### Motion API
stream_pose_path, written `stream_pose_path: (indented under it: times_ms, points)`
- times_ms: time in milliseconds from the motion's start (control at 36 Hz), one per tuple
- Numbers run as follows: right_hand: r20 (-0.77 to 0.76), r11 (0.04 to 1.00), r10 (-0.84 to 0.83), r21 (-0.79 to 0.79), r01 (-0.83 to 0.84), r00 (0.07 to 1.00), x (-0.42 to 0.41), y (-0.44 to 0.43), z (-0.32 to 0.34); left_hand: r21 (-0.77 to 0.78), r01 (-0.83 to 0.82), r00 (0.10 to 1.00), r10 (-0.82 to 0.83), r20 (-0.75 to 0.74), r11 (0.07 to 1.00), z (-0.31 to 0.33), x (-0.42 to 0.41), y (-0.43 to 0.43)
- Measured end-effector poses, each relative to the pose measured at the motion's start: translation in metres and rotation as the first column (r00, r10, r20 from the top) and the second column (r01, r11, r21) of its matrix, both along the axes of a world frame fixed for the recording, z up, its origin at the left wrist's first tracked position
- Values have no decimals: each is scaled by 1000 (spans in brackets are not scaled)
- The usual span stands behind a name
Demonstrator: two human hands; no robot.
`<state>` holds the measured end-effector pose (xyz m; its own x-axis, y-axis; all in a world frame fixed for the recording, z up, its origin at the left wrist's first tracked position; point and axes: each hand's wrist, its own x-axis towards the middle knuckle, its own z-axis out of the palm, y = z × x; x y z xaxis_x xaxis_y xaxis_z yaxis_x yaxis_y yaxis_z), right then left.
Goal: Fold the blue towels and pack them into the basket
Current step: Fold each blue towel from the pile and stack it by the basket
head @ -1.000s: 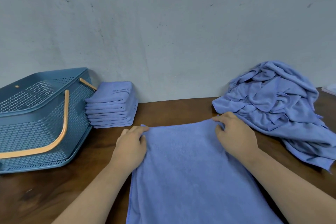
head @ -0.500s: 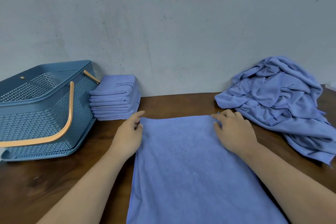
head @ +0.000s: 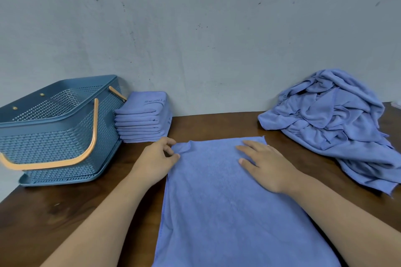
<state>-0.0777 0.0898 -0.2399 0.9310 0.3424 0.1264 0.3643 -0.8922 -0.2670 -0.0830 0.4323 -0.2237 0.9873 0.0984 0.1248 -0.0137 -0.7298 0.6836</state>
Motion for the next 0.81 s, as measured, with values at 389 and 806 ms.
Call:
stream_pose_path:
  times_ms: [389, 806]
  points:
    - [3, 1000, 8, -20, -8, 1000, 2, -1, -2, 82, -130, 991, 131, -8, 988, 16, -40, -2]
    - [-34, 999, 0, -32, -1, 999, -2, 1, 4, 85, -15, 960, 38, -277, 996, 25, -124, -15]
